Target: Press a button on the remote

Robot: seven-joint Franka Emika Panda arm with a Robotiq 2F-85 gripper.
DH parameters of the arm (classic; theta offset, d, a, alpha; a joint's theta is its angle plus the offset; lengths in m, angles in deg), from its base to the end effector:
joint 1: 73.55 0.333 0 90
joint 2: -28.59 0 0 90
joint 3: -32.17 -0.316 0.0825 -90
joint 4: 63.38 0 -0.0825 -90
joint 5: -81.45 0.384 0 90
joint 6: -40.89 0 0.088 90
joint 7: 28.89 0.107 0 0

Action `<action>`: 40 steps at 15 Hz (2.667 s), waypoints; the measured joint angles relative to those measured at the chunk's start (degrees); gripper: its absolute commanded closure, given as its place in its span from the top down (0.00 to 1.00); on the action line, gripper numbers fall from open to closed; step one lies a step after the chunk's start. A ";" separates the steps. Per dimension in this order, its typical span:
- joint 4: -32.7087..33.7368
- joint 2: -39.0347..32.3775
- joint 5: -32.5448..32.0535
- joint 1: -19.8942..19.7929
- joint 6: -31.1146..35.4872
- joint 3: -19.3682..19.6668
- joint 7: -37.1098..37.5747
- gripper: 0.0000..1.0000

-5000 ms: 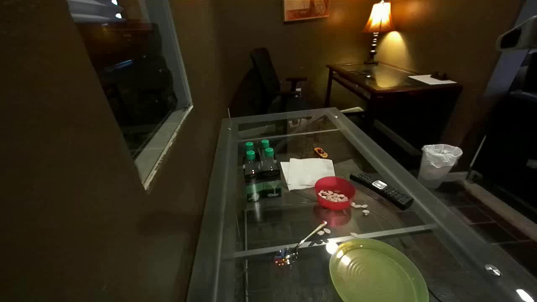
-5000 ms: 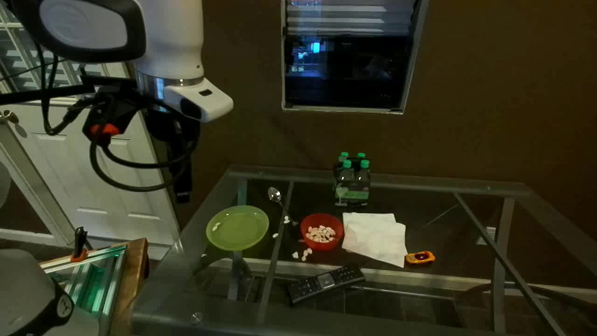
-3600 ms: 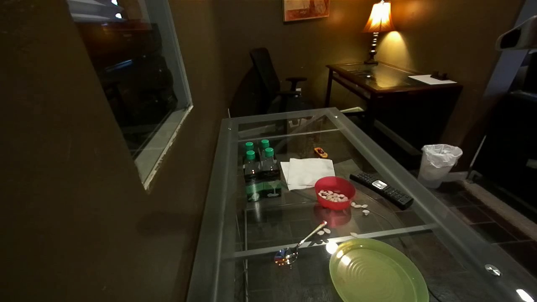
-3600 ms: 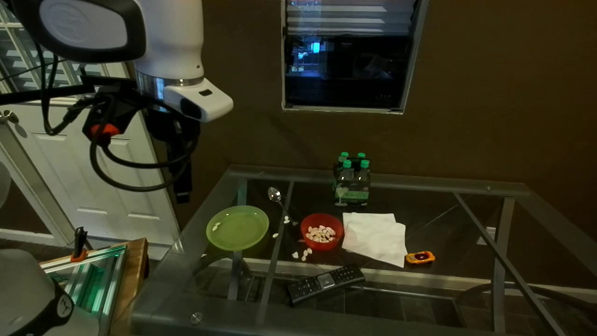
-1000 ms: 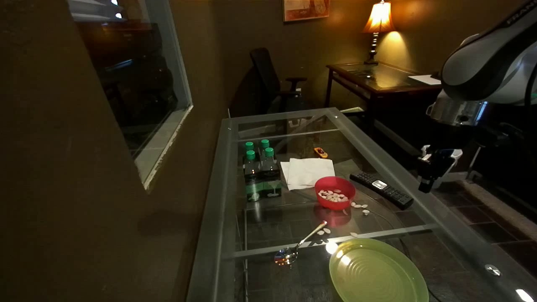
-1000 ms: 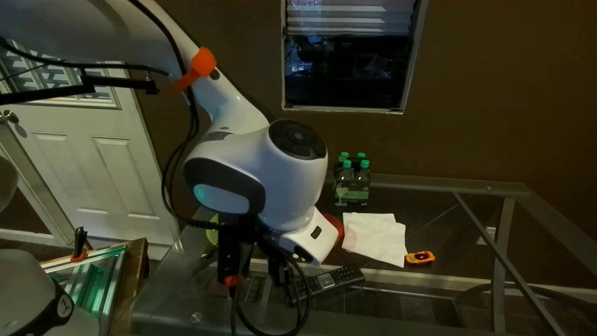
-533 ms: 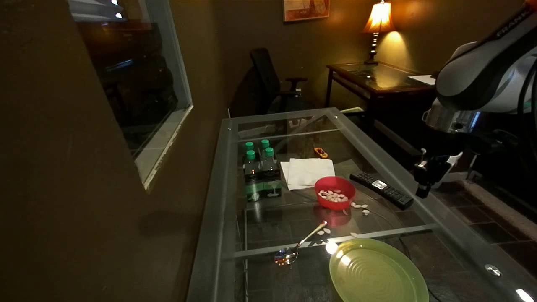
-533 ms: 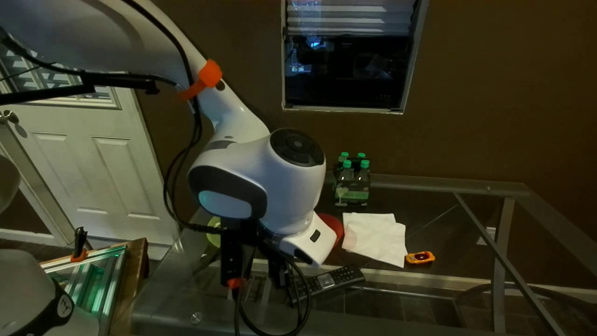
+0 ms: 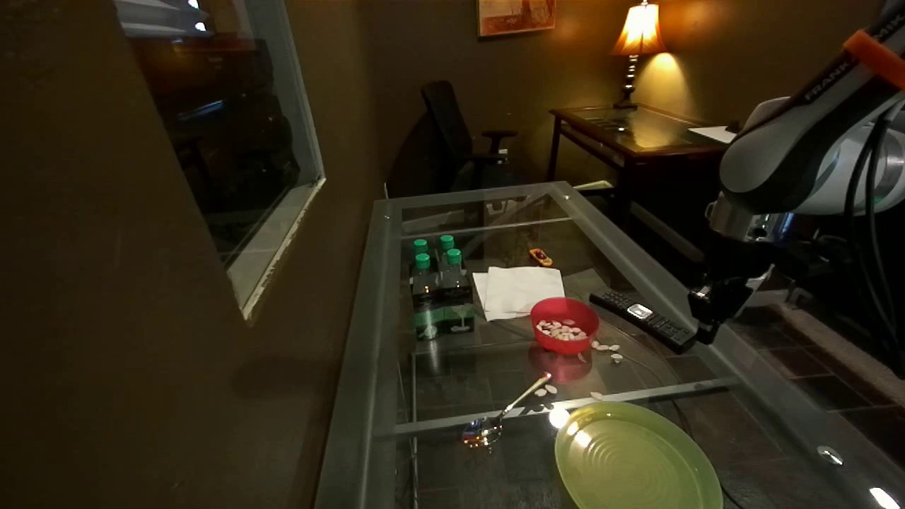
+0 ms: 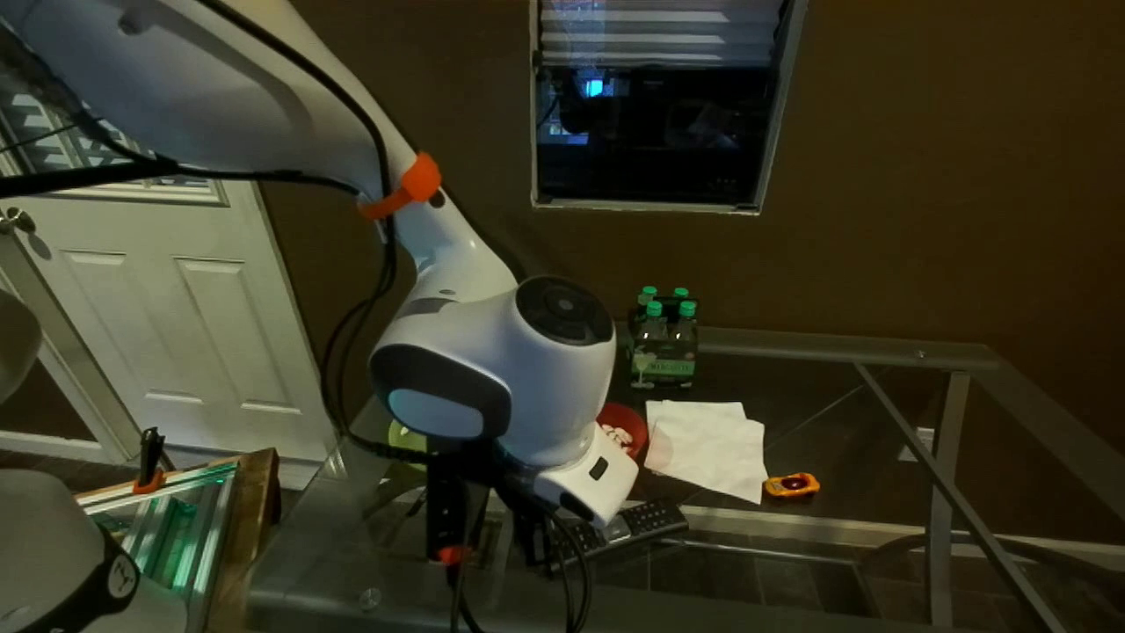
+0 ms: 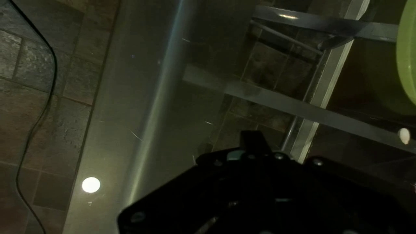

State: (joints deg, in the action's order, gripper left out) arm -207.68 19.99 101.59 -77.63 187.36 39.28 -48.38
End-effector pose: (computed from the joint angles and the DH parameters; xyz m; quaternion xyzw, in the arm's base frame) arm 0.4422 -0.0941 0.2129 -0.9923 0.0791 0.0305 0.0905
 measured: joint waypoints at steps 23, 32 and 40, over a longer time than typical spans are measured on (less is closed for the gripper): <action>6.33 -6.06 0.02 -3.04 -1.41 -3.89 1.26 0.00; 7.78 -7.10 0.02 -4.14 -3.41 -3.87 3.45 0.00; 8.57 -6.96 -0.84 -4.12 -5.68 -4.77 4.61 0.26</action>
State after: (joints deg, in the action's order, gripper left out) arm -199.12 13.03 100.76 -81.76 181.69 34.51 -43.77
